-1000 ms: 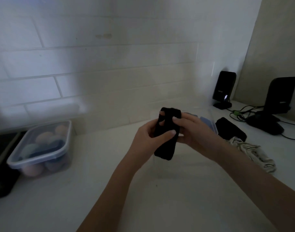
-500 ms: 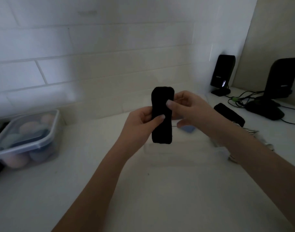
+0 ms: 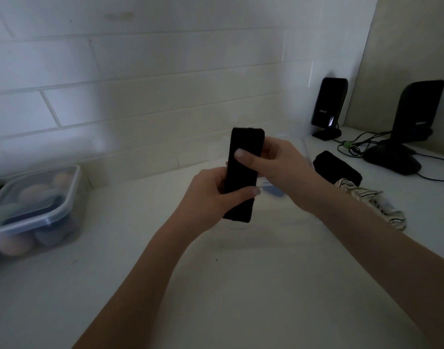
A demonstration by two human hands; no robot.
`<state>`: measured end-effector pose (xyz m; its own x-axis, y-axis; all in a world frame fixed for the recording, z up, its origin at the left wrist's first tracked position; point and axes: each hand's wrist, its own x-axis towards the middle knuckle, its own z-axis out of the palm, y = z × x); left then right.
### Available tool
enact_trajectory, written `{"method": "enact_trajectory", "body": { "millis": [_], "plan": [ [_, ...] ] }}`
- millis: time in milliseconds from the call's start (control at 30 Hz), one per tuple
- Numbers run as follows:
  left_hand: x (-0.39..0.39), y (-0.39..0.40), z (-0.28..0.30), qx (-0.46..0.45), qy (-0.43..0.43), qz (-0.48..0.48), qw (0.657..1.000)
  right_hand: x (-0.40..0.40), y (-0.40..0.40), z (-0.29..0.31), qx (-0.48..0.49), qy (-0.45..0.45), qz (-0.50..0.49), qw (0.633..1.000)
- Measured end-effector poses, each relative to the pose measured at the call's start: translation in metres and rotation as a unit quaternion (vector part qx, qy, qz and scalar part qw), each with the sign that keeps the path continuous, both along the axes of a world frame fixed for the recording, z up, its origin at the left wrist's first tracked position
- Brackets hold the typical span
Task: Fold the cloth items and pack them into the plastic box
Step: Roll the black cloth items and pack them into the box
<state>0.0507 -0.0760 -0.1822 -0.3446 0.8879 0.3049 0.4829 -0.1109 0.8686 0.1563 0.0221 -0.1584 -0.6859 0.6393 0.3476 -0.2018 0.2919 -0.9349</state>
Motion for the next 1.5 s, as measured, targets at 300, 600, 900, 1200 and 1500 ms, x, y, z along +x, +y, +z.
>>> {"method": "enact_trajectory", "body": {
  "millis": [300, 600, 900, 1200, 1500],
  "plan": [
    [0.002, 0.0, -0.001, -0.011, 0.066, 0.003, 0.998, 0.002, -0.011, 0.008, 0.023, 0.03, 0.031, 0.999],
    [0.002, 0.0, -0.001, -0.054, 0.103, -0.004, 0.993, 0.008, -0.007, 0.017, 0.035, -0.028, -0.001, 0.999],
    [0.004, -0.001, 0.0, -0.004, 0.06, 0.036, 0.998, 0.014, 0.011, 0.007, 0.006, -0.111, 0.086, 0.99],
    [-0.005, 0.003, 0.001, 0.077, -0.06, 0.182, 0.978, 0.016, 0.025, 0.018, 0.134, -0.087, 0.059, 0.985],
    [-0.004, 0.001, 0.012, 0.09, -0.336, 0.012, 0.937, 0.009, 0.028, 0.011, 0.183, -0.125, 0.034, 0.975]
  ]
}}
